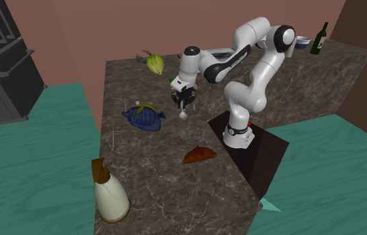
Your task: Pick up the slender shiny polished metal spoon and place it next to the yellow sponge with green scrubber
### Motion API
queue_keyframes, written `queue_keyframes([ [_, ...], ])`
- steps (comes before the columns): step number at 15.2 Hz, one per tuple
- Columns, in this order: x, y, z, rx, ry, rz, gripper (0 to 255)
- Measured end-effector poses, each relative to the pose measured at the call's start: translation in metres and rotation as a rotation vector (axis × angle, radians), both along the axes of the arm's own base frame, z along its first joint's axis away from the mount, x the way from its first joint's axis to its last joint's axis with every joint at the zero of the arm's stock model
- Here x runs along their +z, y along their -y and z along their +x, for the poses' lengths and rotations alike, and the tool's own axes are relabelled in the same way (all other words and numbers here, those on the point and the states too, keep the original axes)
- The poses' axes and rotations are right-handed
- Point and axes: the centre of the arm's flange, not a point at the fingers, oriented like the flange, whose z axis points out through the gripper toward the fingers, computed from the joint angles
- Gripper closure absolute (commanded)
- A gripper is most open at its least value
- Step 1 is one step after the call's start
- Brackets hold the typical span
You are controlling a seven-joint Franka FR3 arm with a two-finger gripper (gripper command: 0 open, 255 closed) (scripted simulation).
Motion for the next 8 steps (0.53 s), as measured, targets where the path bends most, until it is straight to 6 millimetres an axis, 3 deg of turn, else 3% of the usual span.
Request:
queue_keyframes([
  [8,-0.003,0.093,-0.043,0.0,0.001,0.0,255],
])
